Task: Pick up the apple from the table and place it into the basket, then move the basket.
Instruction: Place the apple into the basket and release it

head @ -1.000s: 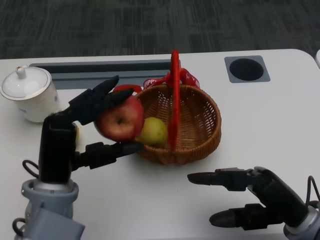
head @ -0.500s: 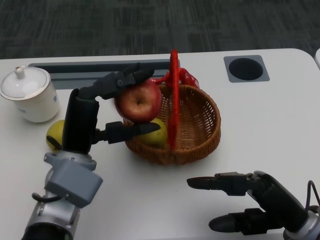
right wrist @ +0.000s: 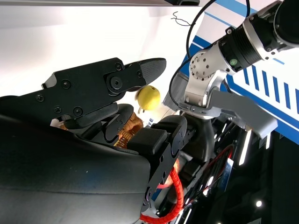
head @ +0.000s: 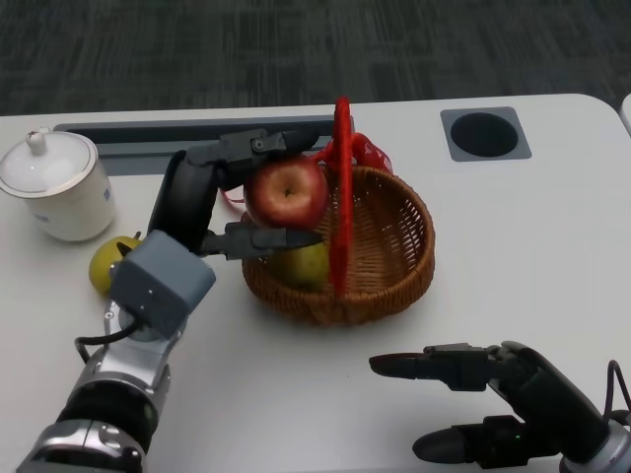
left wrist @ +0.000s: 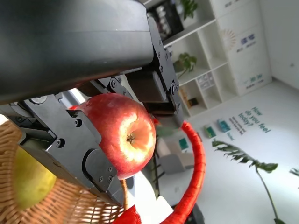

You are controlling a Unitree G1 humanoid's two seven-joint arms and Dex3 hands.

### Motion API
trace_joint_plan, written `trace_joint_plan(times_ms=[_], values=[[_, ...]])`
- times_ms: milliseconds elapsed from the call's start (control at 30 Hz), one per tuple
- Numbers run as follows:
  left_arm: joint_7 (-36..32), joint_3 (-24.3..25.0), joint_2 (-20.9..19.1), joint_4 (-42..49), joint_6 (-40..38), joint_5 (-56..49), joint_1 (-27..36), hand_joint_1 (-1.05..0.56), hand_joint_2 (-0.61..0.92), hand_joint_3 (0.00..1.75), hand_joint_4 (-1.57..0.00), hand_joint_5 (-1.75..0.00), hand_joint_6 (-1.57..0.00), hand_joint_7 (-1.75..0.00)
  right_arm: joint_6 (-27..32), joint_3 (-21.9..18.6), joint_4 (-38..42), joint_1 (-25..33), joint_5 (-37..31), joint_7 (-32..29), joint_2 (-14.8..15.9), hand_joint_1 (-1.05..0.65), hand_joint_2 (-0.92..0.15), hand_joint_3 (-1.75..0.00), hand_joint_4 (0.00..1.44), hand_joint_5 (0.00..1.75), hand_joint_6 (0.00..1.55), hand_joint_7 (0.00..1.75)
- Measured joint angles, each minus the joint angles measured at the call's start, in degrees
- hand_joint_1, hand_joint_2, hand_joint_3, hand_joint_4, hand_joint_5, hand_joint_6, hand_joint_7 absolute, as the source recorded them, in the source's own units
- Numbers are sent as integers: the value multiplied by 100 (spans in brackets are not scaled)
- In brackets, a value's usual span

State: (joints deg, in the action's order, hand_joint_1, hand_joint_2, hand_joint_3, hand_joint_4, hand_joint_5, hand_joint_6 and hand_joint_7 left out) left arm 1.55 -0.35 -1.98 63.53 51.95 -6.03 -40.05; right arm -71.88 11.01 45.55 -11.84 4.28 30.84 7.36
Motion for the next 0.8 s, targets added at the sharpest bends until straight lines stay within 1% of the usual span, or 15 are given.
trace_joint_plan(times_ms=[100, 133, 200, 267, 400, 467, 600, 800], values=[[379, 103, 62, 254, -213, 219, -173, -12, 76, 0, -105, 0, -98, 0, 0, 14, -22, 2, 1, 1, 1, -45, -92, -1, 80, 0, 72, 0], [470, 125, 74, 315, -277, 255, -212, -16, 75, 0, -101, 0, -94, 0, 1, 19, -28, 2, 5, 1, 1, -45, -92, -1, 80, 0, 71, 0], [590, 142, 85, 410, -388, 274, -260, -27, 73, 0, -87, 0, -83, 0, 1, 26, -36, 1, 13, 2, 2, -45, -92, -1, 80, 0, 72, 0], [699, 134, 87, 497, -514, 269, -301, -37, 72, 0, -69, 0, -69, 0, 6, 28, -45, 1, 16, 2, 2, -45, -92, -1, 80, 0, 72, 0], [1013, -32, 13, 573, -706, 109, -433, -65, 74, 0, -19, 0, -28, 0, 34, 28, -66, 1, 16, 1, 4, -45, -92, -1, 80, 0, 72, 0], [1237, -126, -73, 577, -753, 25, -496, -76, 74, 0, -5, 0, -17, 0, 51, 28, -81, 5, 17, 2, 7, -45, -92, -1, 81, 0, 72, 0], [1455, -218, -184, 576, -779, -32, -532, -83, 76, 1, 0, 0, -7, 0, 61, 29, -104, 26, 28, 3, 25, -44, -92, -1, 81, 0, 72, 0], [1559, -268, -350, 551, -763, -129, -533, -85, 76, 0, 0, 0, -6, -1, 51, 45, -85, 25, 140, 50, 29, -43, -92, -1, 82, 0, 73, 0]])
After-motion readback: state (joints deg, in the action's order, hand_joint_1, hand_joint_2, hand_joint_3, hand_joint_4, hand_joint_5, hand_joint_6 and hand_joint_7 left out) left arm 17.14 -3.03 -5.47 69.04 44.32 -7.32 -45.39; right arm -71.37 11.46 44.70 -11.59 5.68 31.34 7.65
